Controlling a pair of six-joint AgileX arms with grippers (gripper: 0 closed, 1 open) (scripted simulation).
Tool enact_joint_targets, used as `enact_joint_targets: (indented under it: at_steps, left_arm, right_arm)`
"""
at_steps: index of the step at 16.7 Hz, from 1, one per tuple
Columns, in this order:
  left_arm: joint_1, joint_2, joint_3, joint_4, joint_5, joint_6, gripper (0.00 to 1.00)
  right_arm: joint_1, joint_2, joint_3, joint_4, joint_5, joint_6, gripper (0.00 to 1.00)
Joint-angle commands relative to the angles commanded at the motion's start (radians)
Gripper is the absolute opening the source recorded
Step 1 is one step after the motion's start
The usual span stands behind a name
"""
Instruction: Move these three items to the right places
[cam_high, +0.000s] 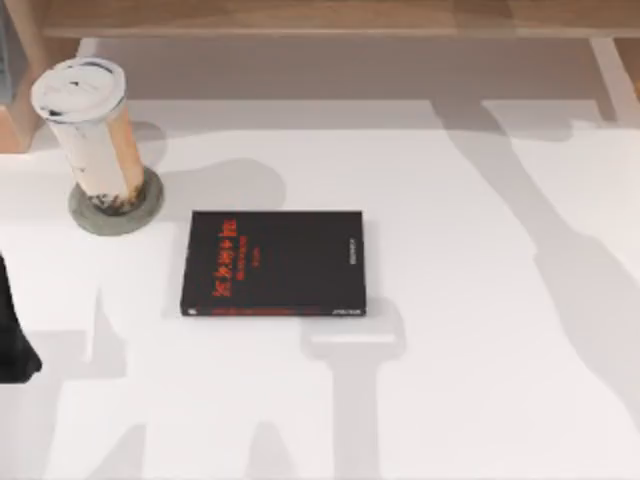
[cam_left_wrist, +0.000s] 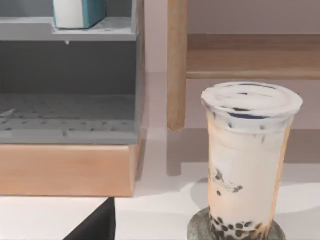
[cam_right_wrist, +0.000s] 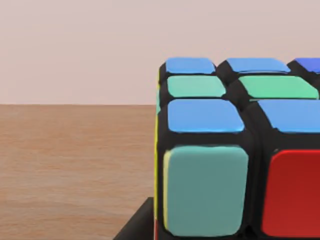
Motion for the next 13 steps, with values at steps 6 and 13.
enact_joint_targets:
  at_steps: [6,13]
  left_arm:
    - [0.000,0.000,0.000,0.000,0.000,0.000,1.00]
    - [0.000,0.000,0.000,0.000,0.000,0.000,1.00]
  right_arm:
    - [0.000,0.000,0.000,0.000,0.000,0.000,0.75]
    - [0.000,0.000,0.000,0.000,0.000,0.000,1.00]
